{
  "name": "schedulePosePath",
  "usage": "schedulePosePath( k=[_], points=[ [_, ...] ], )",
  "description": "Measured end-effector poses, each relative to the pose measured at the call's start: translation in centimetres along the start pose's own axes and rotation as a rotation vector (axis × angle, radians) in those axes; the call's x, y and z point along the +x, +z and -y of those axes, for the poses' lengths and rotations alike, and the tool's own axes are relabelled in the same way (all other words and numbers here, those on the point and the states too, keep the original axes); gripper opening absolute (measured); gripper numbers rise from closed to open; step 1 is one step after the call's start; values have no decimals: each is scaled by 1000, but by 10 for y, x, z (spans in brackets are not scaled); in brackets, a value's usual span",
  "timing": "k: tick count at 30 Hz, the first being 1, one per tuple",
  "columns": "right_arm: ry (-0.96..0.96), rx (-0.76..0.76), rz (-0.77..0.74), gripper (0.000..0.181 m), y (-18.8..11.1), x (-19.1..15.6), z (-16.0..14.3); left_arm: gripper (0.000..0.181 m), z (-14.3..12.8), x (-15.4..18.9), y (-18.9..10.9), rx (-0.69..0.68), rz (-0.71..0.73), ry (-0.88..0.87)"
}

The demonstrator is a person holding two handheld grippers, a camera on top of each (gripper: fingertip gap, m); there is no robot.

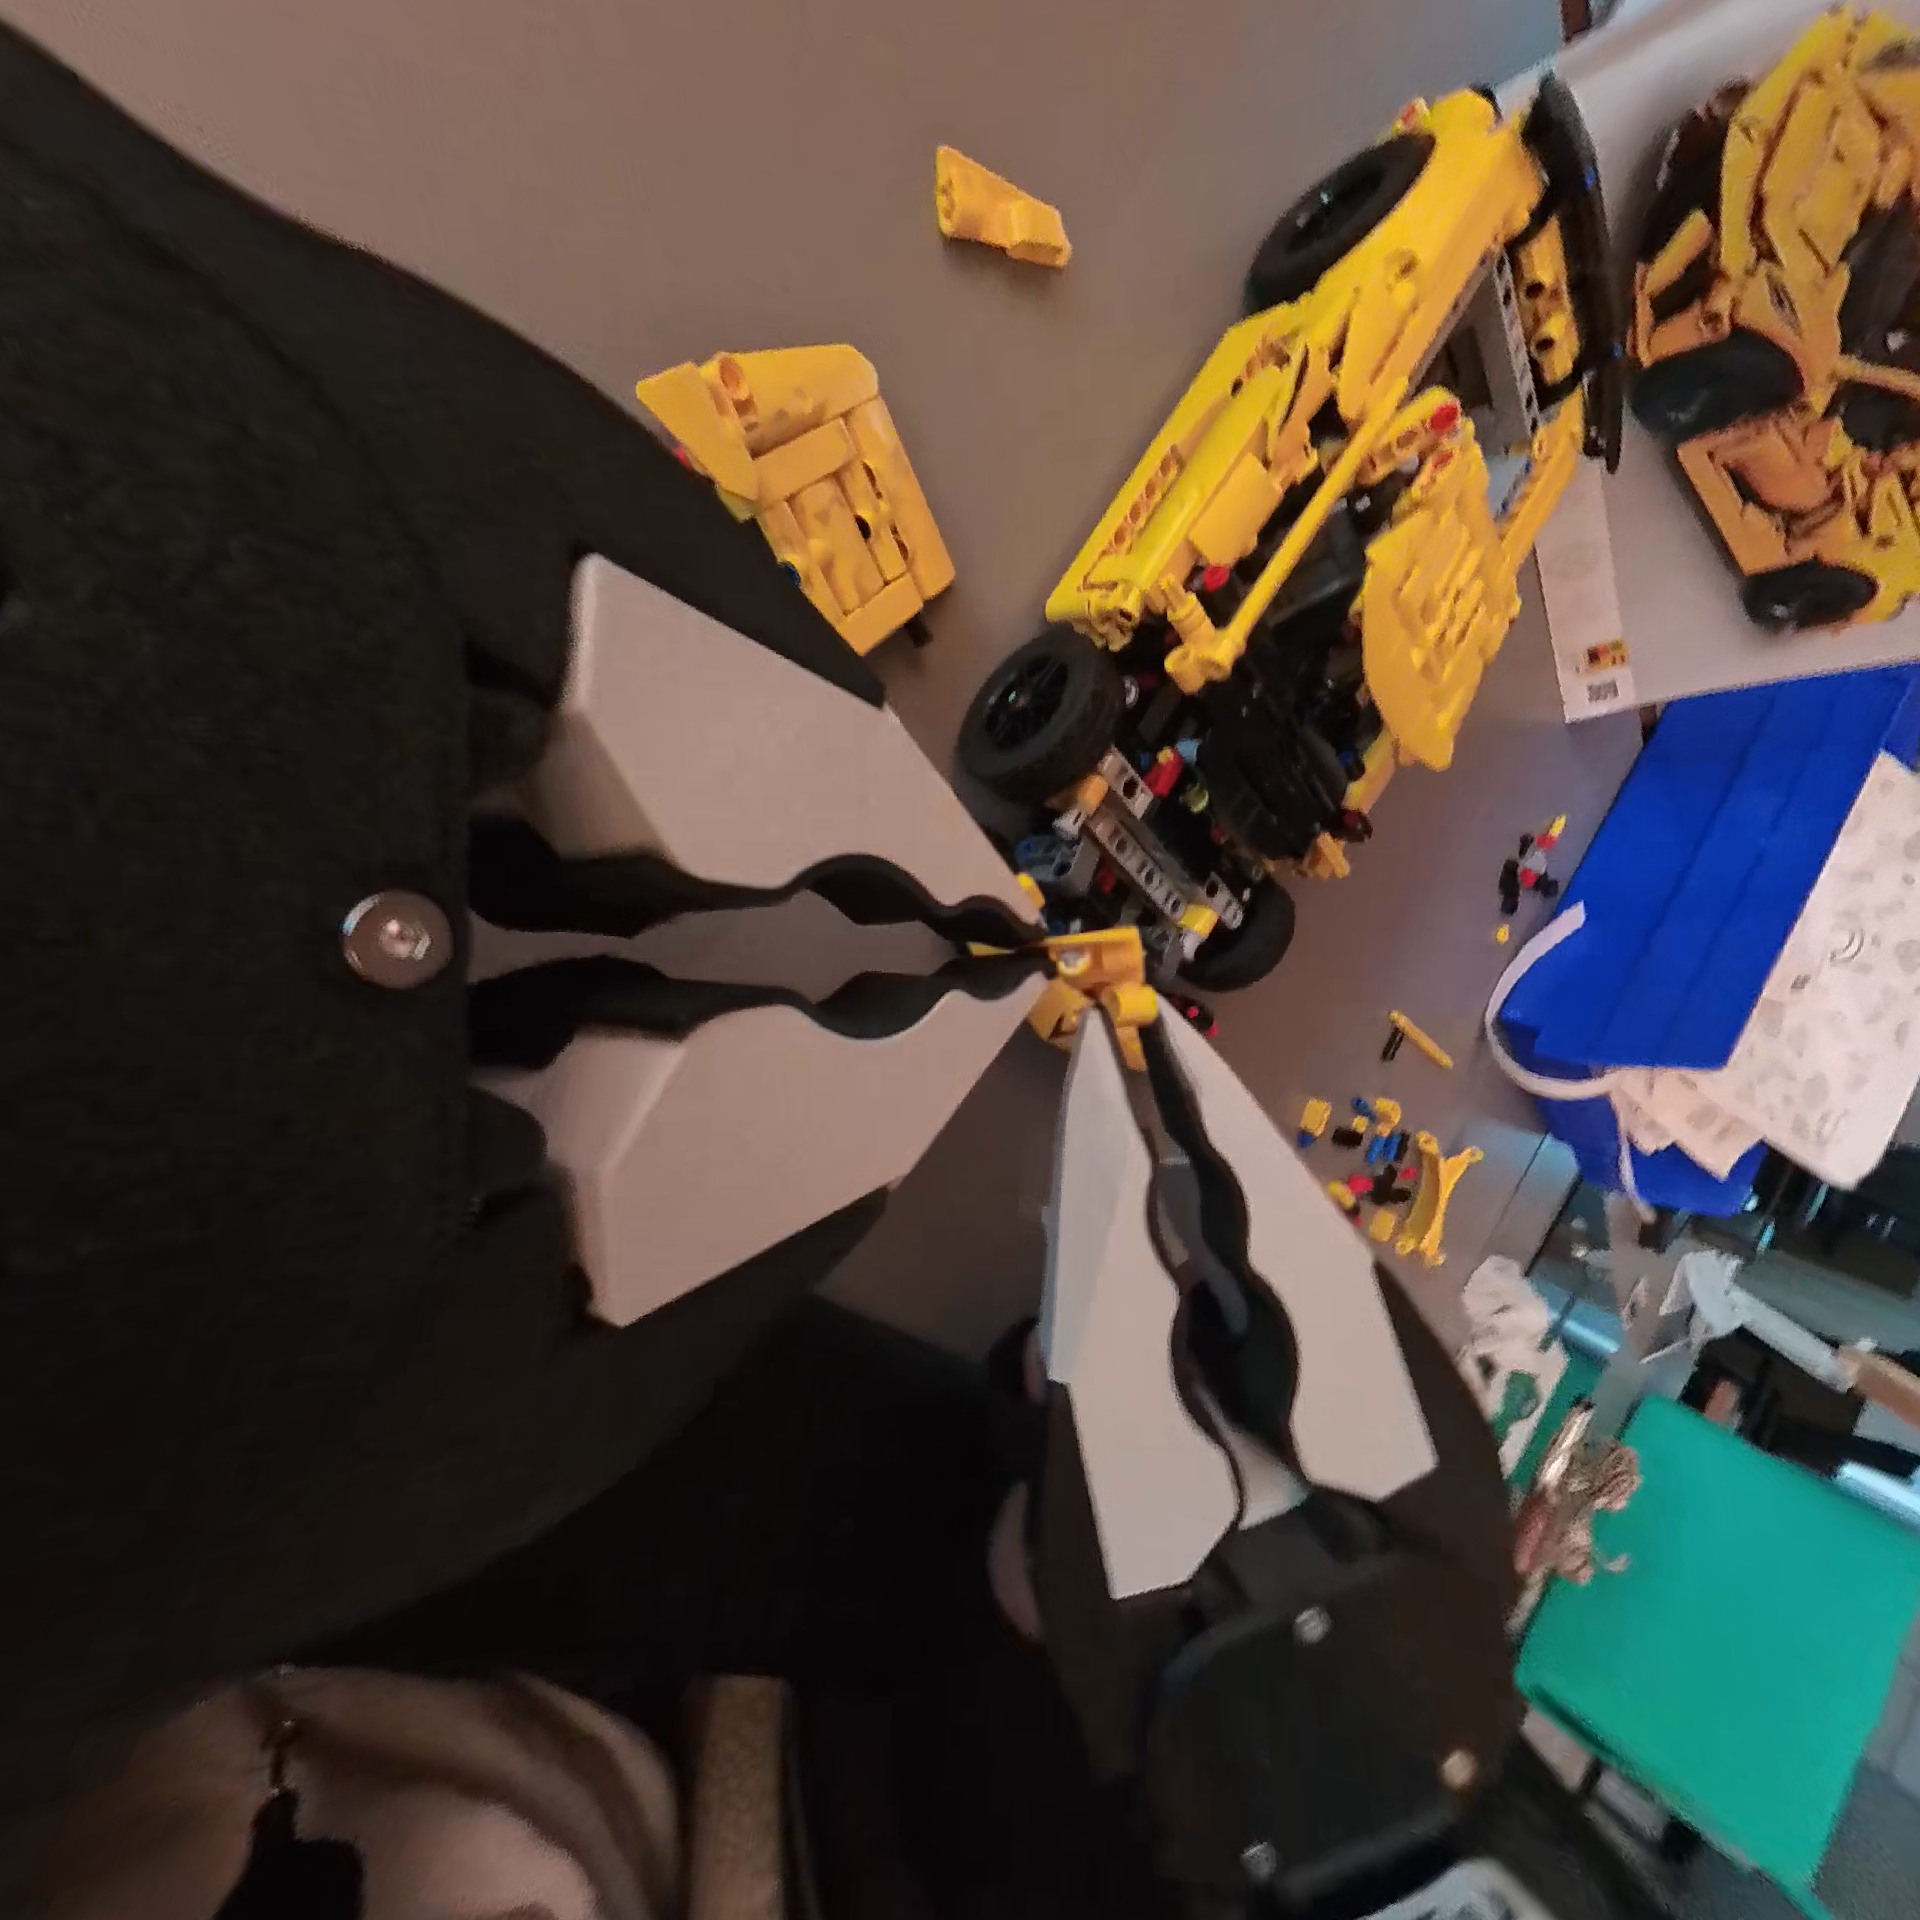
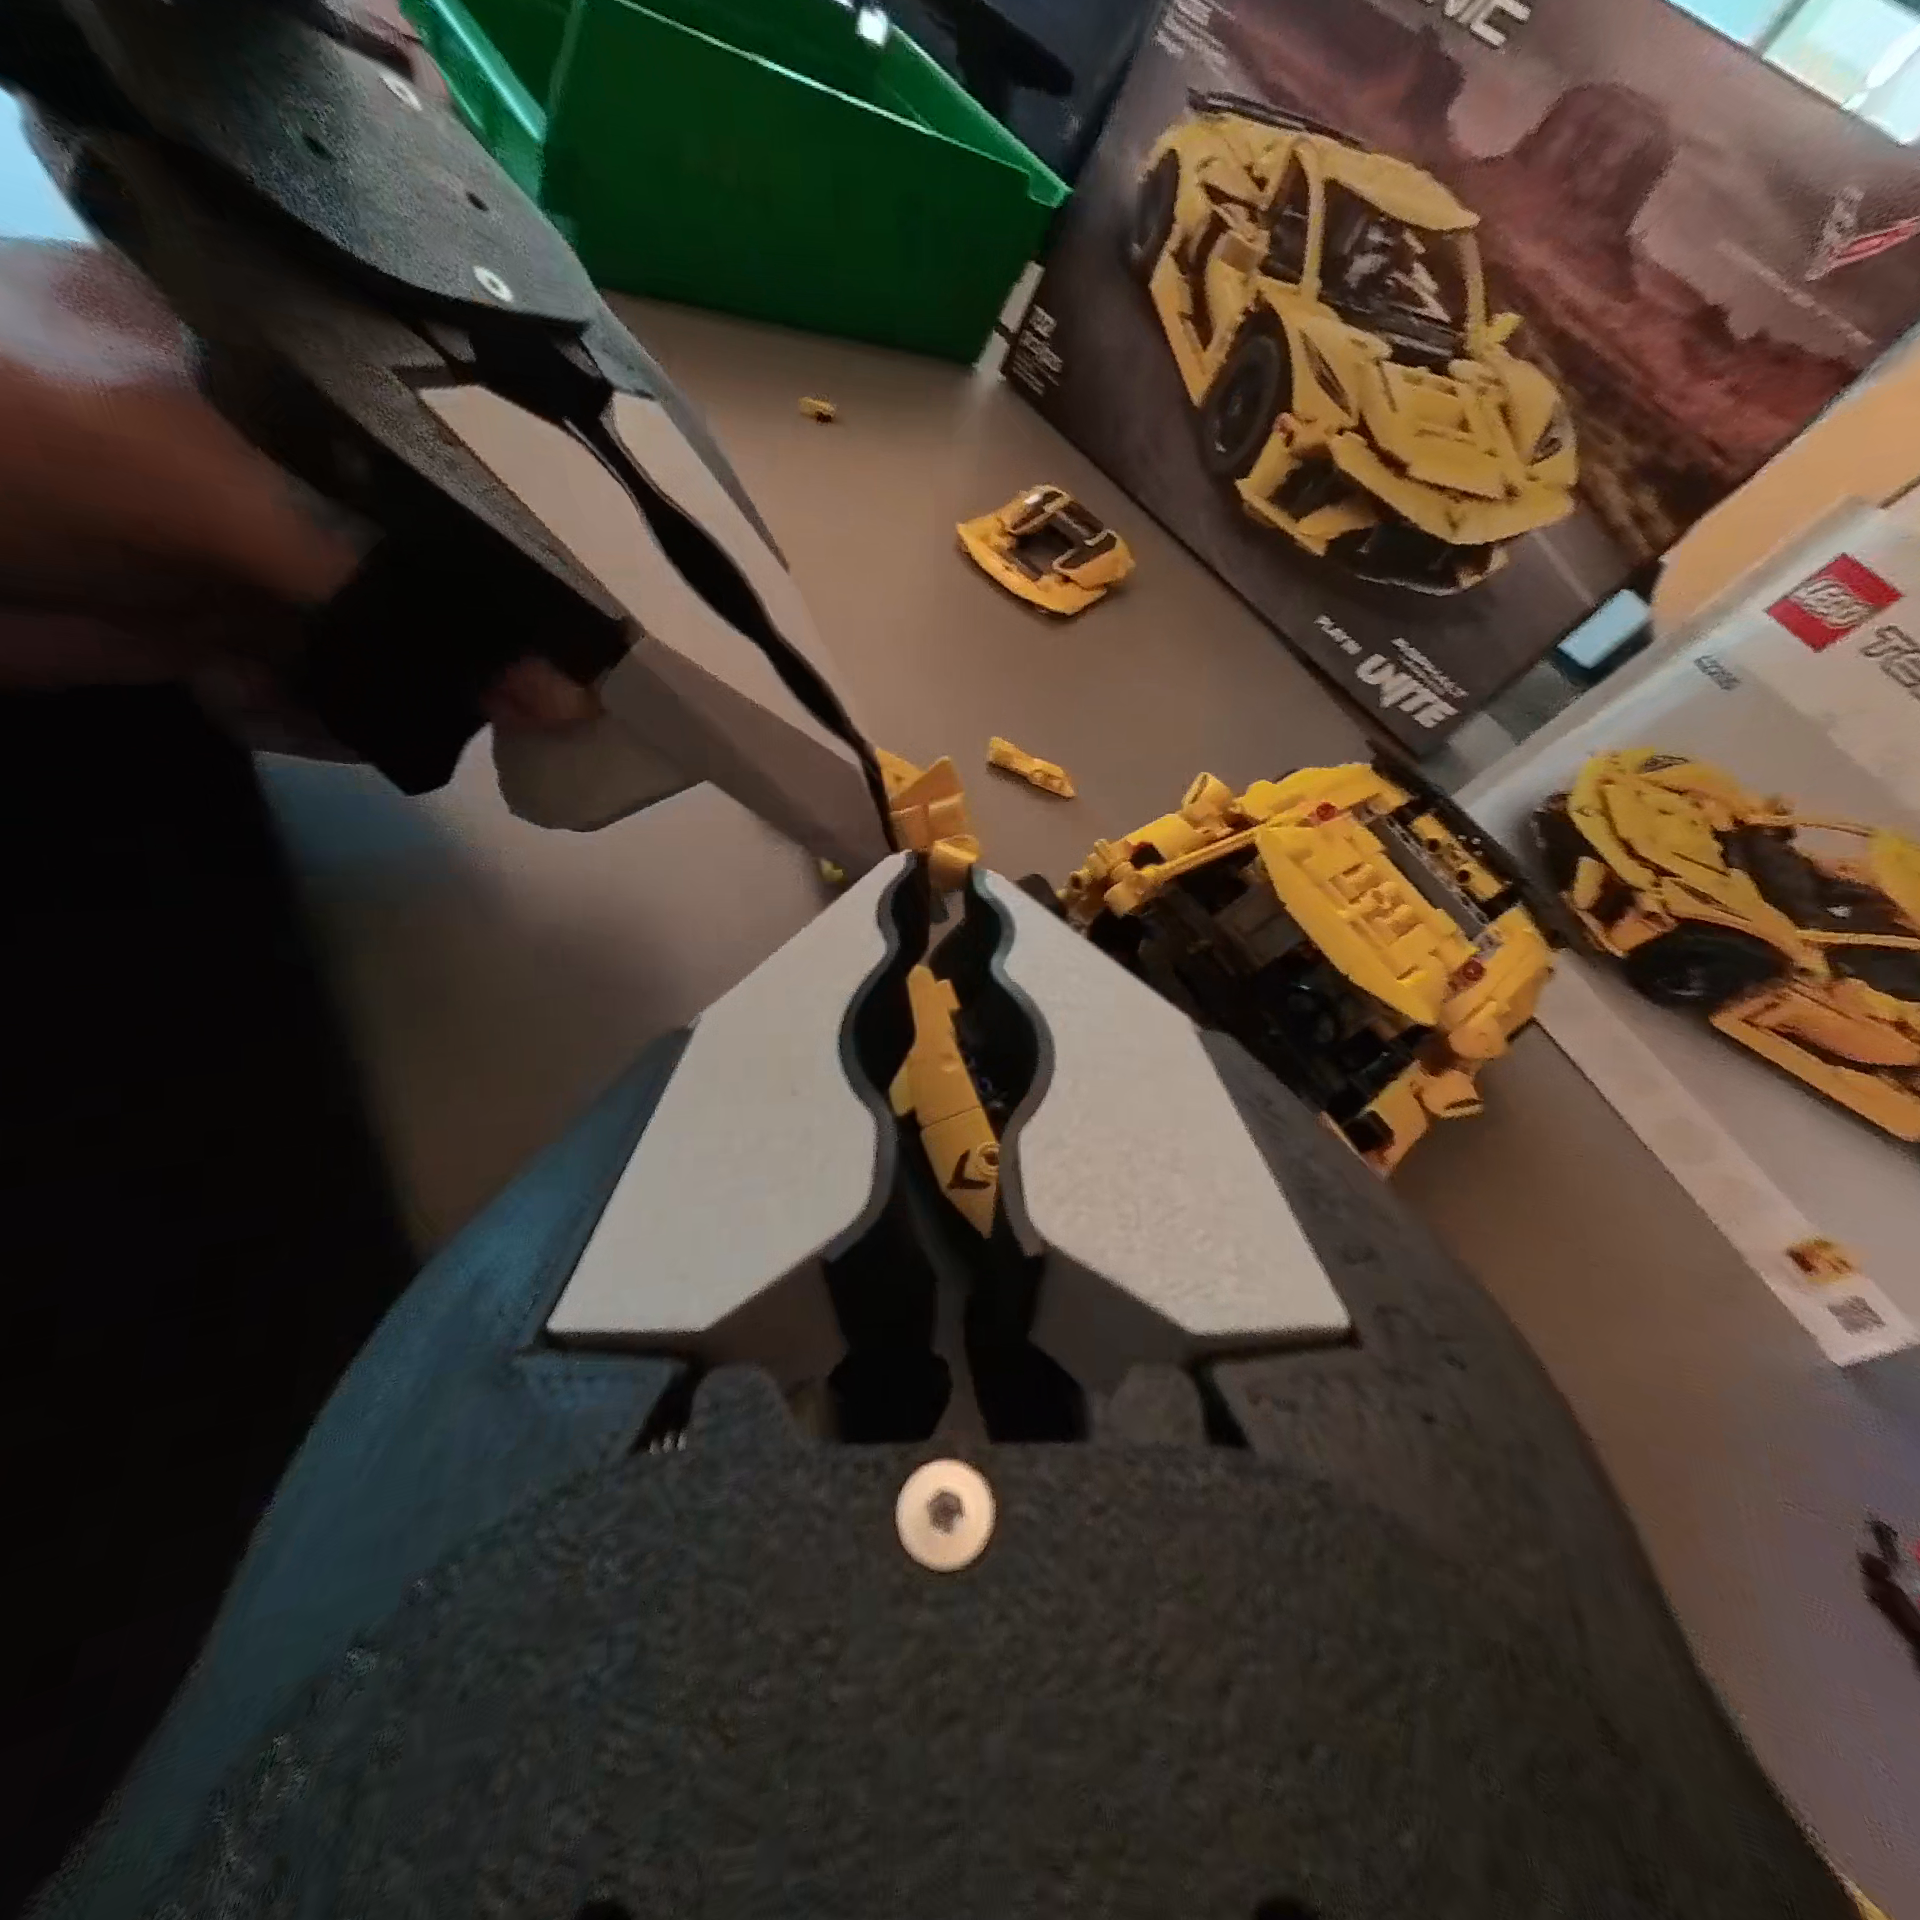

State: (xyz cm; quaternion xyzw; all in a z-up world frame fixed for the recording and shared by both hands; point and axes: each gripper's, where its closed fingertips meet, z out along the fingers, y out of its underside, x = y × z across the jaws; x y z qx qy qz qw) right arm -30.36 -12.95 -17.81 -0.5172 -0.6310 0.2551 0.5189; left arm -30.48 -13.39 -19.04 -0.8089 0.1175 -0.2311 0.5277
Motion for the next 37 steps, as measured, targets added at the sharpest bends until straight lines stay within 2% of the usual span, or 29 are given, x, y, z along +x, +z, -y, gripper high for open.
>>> schedulePosePath(
  k=[5,9,10,11,12,16,19,24,28,37],
  points=[
    [-5,-17,-58,6,0,2,0,1,2,-3,1,14,38,-21],
    [66,35,-29,6,-4,6,4,0,12,5,-3,98,-26,2],
    [65,23,-40,6,-4,9,1,8,15,6,-4,120,-44,-11],
    [68,34,-43,6,-5,10,3,25,18,5,-5,144,-54,-29],
    [76,44,-34,6,-6,9,5,29,19,4,-6,154,-57,-45],
    [75,60,-14,6,-6,5,8,26,23,8,-7,179,-91,-56],
    [78,77,9,6,-7,2,10,8,25,10,-9,197,-91,-33],
    [63,63,12,6,-6,0,8,6,21,9,-8,173,-72,-16],
    [16,-10,-50,6,-3,2,2,6,16,3,-4,109,63,79],
    [38,-49,-101,6,0,5,-3,6,17,-4,0,115,138,1]
  ],
)
